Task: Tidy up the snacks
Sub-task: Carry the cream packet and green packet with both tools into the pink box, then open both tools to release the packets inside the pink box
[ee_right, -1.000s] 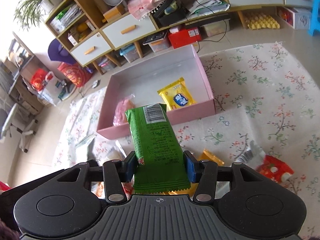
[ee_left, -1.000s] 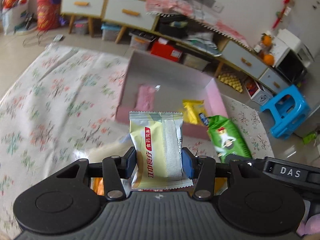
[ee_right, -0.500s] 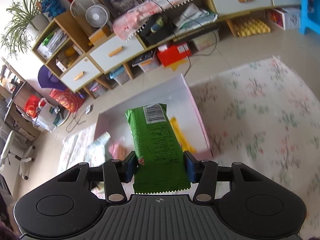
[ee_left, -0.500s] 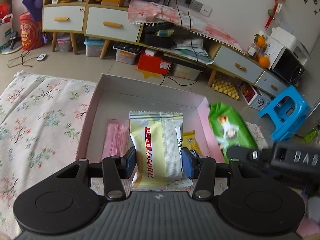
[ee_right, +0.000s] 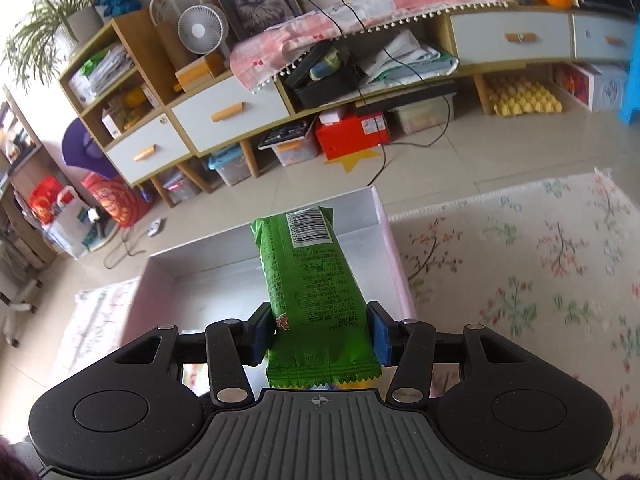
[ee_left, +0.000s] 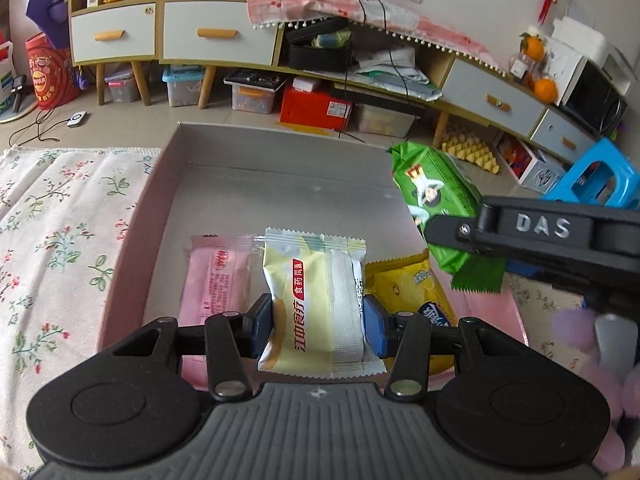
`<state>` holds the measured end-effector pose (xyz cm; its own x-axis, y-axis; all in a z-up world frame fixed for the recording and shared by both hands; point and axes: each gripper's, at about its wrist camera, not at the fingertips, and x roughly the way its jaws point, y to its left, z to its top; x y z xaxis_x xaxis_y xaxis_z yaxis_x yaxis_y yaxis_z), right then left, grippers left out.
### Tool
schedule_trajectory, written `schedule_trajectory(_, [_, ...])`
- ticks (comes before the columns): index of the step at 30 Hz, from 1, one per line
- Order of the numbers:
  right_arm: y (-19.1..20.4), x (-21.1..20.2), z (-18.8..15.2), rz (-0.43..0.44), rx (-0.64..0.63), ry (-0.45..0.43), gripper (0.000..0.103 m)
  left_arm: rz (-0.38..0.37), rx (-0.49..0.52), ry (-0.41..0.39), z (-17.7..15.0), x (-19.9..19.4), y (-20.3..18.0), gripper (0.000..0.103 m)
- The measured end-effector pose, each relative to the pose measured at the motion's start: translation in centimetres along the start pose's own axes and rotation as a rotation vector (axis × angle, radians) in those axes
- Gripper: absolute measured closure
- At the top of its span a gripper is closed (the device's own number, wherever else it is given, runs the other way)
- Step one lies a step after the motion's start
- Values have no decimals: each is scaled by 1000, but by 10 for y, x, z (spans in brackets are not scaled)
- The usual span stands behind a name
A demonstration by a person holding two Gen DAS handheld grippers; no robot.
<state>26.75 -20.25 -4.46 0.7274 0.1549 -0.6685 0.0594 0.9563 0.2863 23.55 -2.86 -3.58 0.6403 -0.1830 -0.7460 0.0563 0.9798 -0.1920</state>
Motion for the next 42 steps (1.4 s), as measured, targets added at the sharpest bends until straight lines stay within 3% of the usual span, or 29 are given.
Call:
schedule_trajectory(5, [-8, 12, 3, 49, -3, -4, 54, 4, 12, -6, 0, 6, 0, 59])
schedule_trajectory(16, [-11, 17, 4, 31, -30, -35, 52, 19, 27, -22, 1, 6, -4, 56])
schedule_trajectory(20, [-16, 12, 7, 75, 10, -40, 43, 22, 28, -23, 2, 6, -5, 43])
schedule_trajectory(27, [-13, 1, 9, 72, -15, -38, 31, 19, 48, -27, 2, 4, -10, 27])
schedule_trajectory(42, [3, -75, 6, 30, -62, -34, 11, 18, 65, -28, -1, -50, -11, 2])
